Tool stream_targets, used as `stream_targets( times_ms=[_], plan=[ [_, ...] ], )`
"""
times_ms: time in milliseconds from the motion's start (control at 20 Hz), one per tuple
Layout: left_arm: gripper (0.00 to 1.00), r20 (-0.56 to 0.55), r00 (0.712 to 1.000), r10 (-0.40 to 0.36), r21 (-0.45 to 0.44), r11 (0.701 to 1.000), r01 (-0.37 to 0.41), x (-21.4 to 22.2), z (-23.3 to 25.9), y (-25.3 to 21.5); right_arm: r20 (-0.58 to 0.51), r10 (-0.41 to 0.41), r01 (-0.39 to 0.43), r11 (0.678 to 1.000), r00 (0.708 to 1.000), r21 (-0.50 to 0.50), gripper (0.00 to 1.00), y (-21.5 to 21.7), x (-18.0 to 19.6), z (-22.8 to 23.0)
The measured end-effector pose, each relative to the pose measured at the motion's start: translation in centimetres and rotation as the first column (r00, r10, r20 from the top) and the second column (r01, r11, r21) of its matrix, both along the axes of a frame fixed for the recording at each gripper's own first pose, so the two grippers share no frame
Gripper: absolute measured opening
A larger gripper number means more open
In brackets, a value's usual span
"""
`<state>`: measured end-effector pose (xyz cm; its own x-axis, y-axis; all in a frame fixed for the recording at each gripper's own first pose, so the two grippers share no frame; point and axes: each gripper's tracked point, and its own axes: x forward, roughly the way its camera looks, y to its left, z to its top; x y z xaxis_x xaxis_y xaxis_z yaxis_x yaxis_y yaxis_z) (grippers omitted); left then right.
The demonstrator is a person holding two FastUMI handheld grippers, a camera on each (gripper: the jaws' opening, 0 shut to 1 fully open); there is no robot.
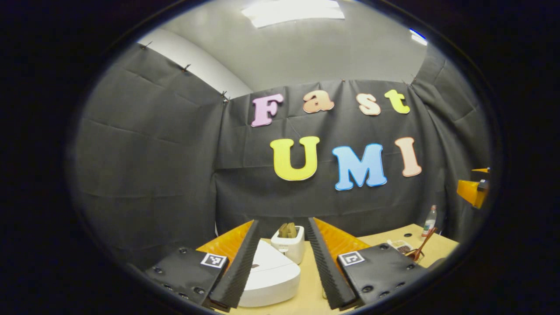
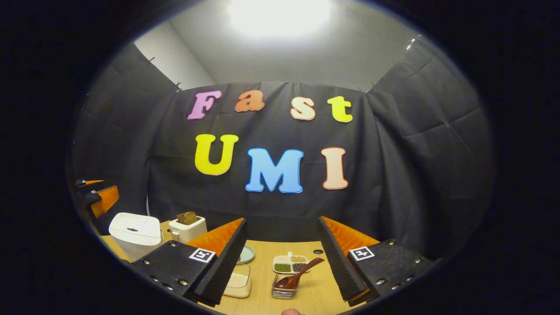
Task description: Close the left gripper, press the button to open the rice cooker; take a wooden spoon from the chopstick holder with the right hand, scoop a spoonful of rice and pour it into the rice cooker, then put the wooden spoon back into the chopstick holder.
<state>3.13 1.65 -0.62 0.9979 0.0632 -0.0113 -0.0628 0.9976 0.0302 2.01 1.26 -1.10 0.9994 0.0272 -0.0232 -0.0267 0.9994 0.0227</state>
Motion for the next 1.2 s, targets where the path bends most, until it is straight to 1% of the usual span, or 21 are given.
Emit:
stream_targets(
  times_ms=[150,200,250,300,350,450,550,850,1000,1050,1150,1200],
  plan=[
    [0.36,-0.012,1.000,0.016,0.008,1.000,-0.016,0.6,-0.6,0.7,0.000,-0.003,0.003,1.000,1.000,-0.006,0.96,0.1,0.1,0.0],
    [0.41,-0.014,1.000,0.023,0.010,1.000,-0.023,0.9,-0.7,1.1,0.000,-0.004,0.004,1.000,1.000,-0.006,0.96,0.2,0.1,0.0],
    [0.34,-0.017,1.000,0.015,0.006,1.000,-0.015,1.0,-0.7,1.0,0.000,-0.007,0.007,1.000,1.000,-0.008,0.96,0.3,0.1,0.0],
    [0.32,-0.018,1.000,0.019,0.002,1.000,-0.019,1.3,-0.9,1.2,0.002,-0.007,0.007,1.000,1.000,-0.009,0.96,0.4,0.1,0.1],
    [0.23,-0.018,0.999,0.032,0.002,0.999,-0.032,1.4,-1.1,1.8,0.005,-0.005,0.005,1.000,1.000,-0.011,0.96,0.5,0.0,0.2],
    [0.14,-0.008,0.995,0.097,0.021,0.995,-0.097,1.4,-1.3,3.6,0.010,-0.011,0.012,1.000,1.000,-0.021,0.96,0.5,0.0,0.3],
    [0.08,-0.018,0.994,0.110,0.041,0.993,-0.109,2.5,-2.2,4.1,0.005,-0.016,0.017,0.999,1.000,-0.028,0.96,0.6,0.1,0.2],
    [0.08,-0.109,0.985,0.133,0.048,0.991,-0.128,5.5,-6.4,6.5,0.003,-0.034,0.034,0.998,0.999,-0.059,0.96,0.9,-0.2,0.7],
    [0.08,-0.182,0.972,0.149,0.030,0.989,-0.146,6.9,-9.5,8.1,-0.008,-0.046,0.045,0.996,0.999,-0.081,0.96,0.9,-0.5,0.5],
    [0.11,-0.209,0.966,0.153,0.026,0.988,-0.151,7.2,-10.6,8.3,-0.012,-0.052,0.051,0.995,0.999,-0.084,0.96,0.8,-0.6,0.4],
    [0.11,-0.254,0.955,0.153,0.016,0.988,-0.153,7.8,-12.5,8.7,-0.021,-0.067,0.065,0.994,0.998,-0.092,0.96,0.5,-0.8,0.2],
    [0.09,-0.274,0.949,0.153,0.015,0.988,-0.155,8.0,-13.5,8.9,-0.026,-0.074,0.071,0.993,0.997,-0.097,0.96,0.4,-0.8,0.1]
  ],
)
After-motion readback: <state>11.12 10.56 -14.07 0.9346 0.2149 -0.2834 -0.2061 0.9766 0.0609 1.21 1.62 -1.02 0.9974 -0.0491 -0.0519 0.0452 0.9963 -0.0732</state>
